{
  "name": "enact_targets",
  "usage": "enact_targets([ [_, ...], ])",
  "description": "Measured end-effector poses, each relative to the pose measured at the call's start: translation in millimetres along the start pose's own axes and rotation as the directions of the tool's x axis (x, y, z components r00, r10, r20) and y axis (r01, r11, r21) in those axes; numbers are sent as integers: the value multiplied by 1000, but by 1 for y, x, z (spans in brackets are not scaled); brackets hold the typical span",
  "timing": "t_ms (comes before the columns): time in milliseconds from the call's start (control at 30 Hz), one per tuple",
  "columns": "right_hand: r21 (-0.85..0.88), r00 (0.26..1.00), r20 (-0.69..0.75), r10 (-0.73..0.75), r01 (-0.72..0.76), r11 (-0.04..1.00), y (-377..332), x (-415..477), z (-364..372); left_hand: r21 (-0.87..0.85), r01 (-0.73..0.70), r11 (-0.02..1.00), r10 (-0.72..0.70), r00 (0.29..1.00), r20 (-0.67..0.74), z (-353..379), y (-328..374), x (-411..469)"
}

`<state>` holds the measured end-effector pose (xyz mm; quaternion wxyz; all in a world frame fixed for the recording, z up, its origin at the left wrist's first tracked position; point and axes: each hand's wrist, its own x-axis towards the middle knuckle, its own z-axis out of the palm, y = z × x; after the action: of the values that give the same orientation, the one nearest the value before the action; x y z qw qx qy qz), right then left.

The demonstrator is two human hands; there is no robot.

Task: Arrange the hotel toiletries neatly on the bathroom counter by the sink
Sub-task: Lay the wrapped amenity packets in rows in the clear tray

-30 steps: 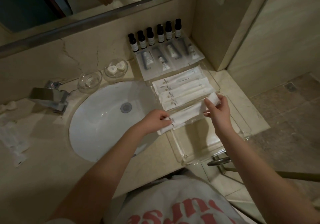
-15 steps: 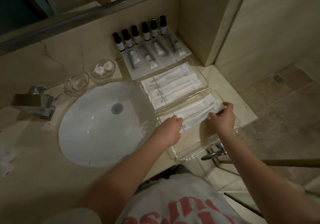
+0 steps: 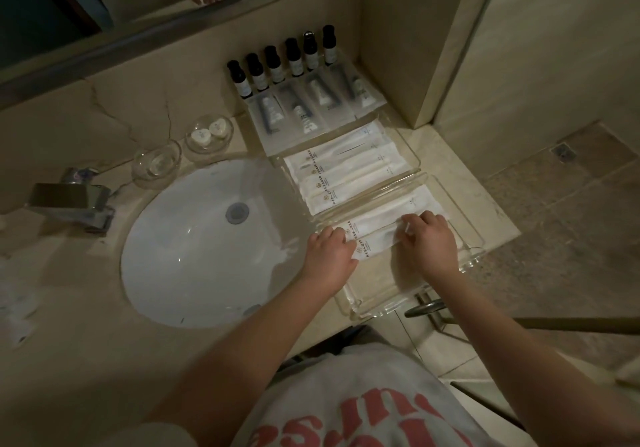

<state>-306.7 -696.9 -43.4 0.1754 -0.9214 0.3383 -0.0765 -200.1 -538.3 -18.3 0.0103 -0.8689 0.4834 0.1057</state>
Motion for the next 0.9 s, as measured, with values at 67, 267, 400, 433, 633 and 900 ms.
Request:
enact_targets([
  [67, -16, 1000, 11, 6, -5, 1000, 1, 3, 1, -15, 20, 1000, -20, 999, -27, 0, -1, 1],
  [267, -30, 1000, -24, 13, -14, 999, -3, 4, -1, -20, 17, 1000, -18, 997, -70, 1, -9, -4],
  [400, -68, 999, 0, -46, 46, 997, -5, 1, 2, -16, 33, 999, -34, 999, -37, 3, -10, -6],
  [433, -75, 998, 26, -57, 59, 995, -6, 1, 3, -18, 45, 999, -46, 998, -34, 3, -9, -6],
  [633, -56, 998, 65, -20, 23, 998, -15, -2, 0, -141, 45, 989, -44, 999, 11, 2, -13, -11],
  [900, -27, 990, 49, -130, 131, 991, -57, 1, -5, -206, 91, 974, -119, 984, -129, -14, -46, -25],
])
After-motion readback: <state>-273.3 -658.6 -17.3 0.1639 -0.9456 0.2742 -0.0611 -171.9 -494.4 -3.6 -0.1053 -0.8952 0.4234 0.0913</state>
